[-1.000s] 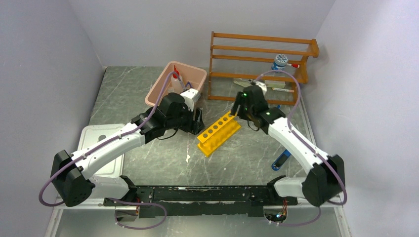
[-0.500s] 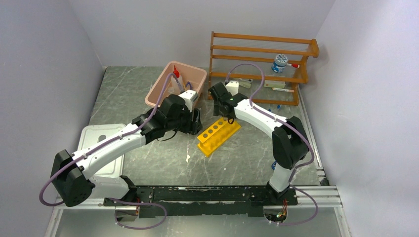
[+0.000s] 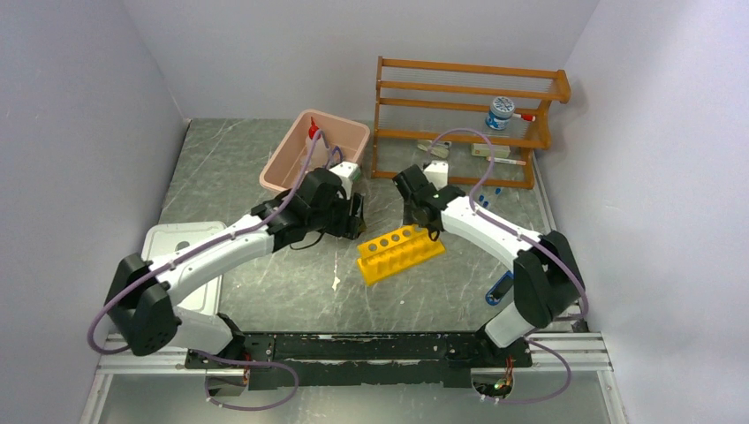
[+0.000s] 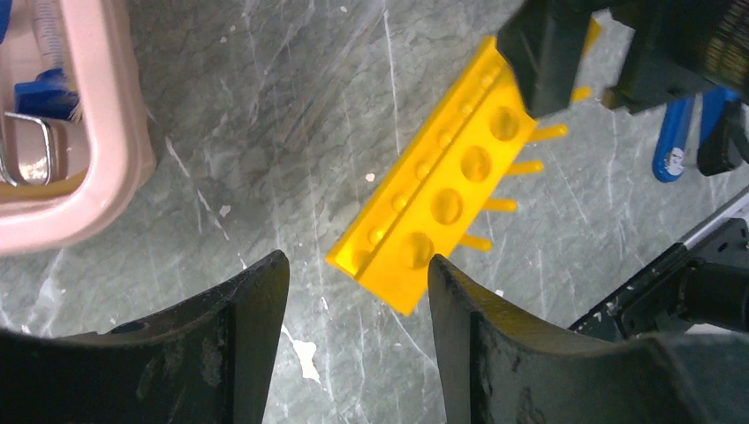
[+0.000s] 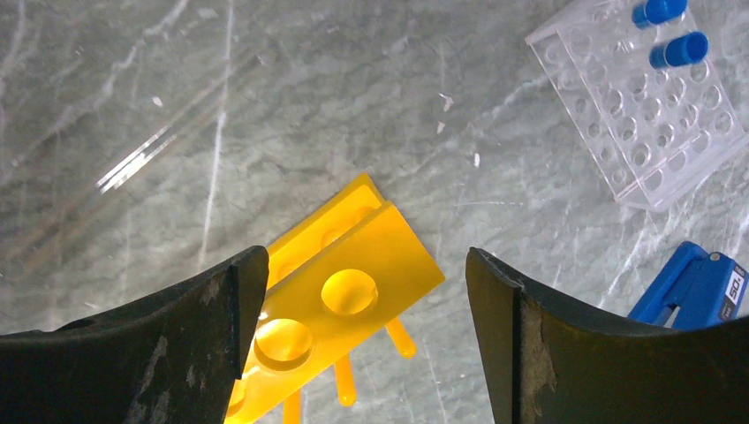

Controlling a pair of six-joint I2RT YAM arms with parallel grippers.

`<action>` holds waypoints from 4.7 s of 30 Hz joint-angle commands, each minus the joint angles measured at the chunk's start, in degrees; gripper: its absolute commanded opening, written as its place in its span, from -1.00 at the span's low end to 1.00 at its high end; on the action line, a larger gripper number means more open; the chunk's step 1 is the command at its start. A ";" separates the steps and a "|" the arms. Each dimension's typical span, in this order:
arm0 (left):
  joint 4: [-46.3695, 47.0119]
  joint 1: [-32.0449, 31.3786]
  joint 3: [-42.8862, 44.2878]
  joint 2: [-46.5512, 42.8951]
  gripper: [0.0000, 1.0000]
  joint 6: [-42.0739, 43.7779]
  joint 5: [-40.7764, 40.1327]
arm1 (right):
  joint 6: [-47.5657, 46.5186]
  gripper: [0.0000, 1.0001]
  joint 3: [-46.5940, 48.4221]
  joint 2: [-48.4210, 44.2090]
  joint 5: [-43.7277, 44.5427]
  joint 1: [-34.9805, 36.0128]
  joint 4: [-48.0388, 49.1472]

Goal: Organize the chemistry lab equipment

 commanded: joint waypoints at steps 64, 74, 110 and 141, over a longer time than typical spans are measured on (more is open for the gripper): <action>-8.70 0.17 34.73 29.73 -0.90 15.15 13.72 | 12.11 0.49 -5.70 -24.83 -29.84 -13.69 11.77; -5.38 0.16 26.22 20.00 -0.89 9.89 21.62 | 19.67 0.48 -6.48 -21.74 -37.37 -13.82 19.29; 9.15 10.13 12.80 1.73 0.65 -16.70 26.45 | 46.62 -0.65 -13.28 -24.04 -45.87 -15.19 40.16; 26.74 2.42 -2.97 -11.41 -0.30 -22.63 7.80 | 66.86 -0.64 -20.32 -22.86 -45.08 -15.27 50.50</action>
